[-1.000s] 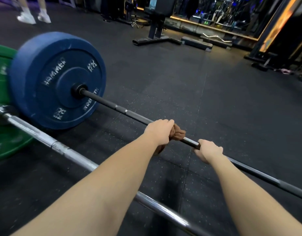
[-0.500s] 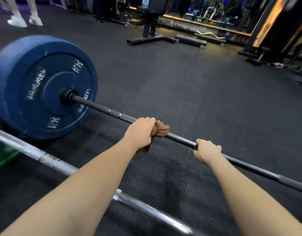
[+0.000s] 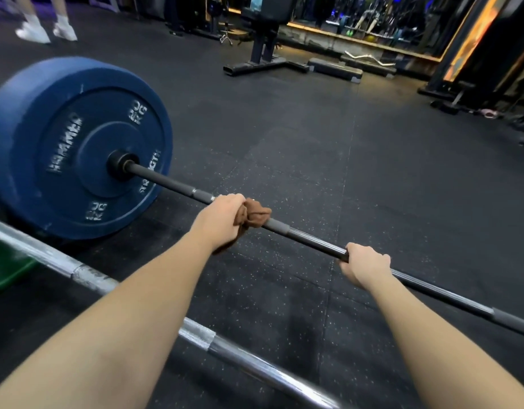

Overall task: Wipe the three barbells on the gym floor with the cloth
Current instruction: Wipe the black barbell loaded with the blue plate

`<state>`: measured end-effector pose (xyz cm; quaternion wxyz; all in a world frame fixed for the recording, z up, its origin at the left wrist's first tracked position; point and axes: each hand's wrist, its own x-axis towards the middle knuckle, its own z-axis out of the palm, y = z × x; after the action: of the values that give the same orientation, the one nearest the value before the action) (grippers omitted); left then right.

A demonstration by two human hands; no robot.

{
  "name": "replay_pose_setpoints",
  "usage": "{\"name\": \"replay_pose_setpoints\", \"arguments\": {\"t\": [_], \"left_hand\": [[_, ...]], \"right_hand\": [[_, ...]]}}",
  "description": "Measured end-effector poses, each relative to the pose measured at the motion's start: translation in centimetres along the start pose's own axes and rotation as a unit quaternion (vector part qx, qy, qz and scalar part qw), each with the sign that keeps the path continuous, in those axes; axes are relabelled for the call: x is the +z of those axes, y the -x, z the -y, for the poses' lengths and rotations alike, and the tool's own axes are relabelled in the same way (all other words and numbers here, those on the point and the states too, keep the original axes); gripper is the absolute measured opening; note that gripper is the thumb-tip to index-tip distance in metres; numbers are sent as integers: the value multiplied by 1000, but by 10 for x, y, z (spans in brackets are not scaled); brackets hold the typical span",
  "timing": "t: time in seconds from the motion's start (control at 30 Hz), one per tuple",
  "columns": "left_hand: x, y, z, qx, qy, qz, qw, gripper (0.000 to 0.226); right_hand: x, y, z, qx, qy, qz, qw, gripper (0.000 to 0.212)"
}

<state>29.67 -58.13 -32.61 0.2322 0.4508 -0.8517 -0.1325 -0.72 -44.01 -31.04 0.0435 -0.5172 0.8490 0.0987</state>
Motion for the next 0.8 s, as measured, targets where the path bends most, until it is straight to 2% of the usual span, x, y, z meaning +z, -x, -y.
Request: {"name": "replay_pose_setpoints", "arguments": {"t": [0.07, 0.23, 0.37, 0.47, 0.57, 0.67, 0.8], "left_hand": [[8, 5, -4, -5, 21, -27, 999, 19], [12, 5, -21, -7, -8, 5, 1000, 29], [34, 9, -66, 71, -22, 35, 997, 31], [50, 14, -79, 106, -5, -23, 994, 28], [44, 17, -58, 127, 9, 2, 992, 47], [25, 16, -26, 70, 16, 9, 997, 64], [8, 17, 10, -9, 41, -40, 998, 59]], "right_hand": [[1, 0, 1, -3, 5, -5, 1000, 15], [0, 2, 3, -1, 11, -3, 1000, 16], [-1, 2, 4, 0, 16, -9, 1000, 14], [1, 2, 3, 3, 13, -11, 1000, 14], [4, 2, 4, 6, 16, -17, 1000, 12], [6, -1, 2, -1, 8, -28, 1000, 12], [9, -2, 1, -1, 14, -44, 999, 12]]}}
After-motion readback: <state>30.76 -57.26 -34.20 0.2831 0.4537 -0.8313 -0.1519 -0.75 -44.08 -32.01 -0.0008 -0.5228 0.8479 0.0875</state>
